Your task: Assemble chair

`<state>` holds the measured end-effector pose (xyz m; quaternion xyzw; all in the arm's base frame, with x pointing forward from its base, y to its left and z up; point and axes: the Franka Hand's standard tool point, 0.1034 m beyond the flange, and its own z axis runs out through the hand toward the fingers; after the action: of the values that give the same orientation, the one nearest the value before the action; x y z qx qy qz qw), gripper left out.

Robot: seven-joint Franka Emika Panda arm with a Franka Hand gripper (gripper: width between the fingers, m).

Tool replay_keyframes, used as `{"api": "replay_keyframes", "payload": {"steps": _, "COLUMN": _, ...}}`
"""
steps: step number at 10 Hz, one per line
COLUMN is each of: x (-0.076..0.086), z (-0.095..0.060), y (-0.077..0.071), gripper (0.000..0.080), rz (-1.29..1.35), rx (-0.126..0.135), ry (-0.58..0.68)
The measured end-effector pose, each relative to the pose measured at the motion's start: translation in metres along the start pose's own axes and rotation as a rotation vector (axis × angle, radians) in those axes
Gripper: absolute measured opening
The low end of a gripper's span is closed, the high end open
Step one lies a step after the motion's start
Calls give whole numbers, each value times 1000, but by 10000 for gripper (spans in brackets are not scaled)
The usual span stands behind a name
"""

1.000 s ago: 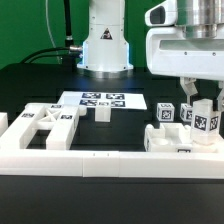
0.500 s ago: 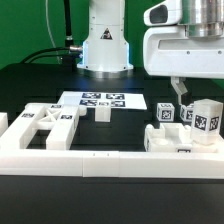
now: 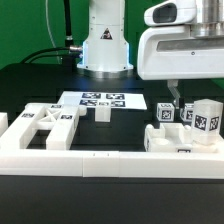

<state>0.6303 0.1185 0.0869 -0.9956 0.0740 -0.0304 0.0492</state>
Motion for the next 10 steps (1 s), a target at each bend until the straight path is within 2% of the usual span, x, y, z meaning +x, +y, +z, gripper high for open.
{"api": "replay_keyframes", "payload": {"steps": 6, "x": 0, "z": 2, "y": -1, "gripper": 649, "rz": -555, "rx": -69, "ry": 6}}
{"api": "replay_keyframes", "payload": {"steps": 8, "x": 0, "z": 4, "y": 2, "gripper": 649, "rz": -585, "rx": -70, "ry": 5}}
{"api": "replay_keyframes", "payload": {"steps": 10, "x": -1, "z": 4, "y": 2, "gripper": 383, "rz": -585, "rx": -70, "ry": 5}}
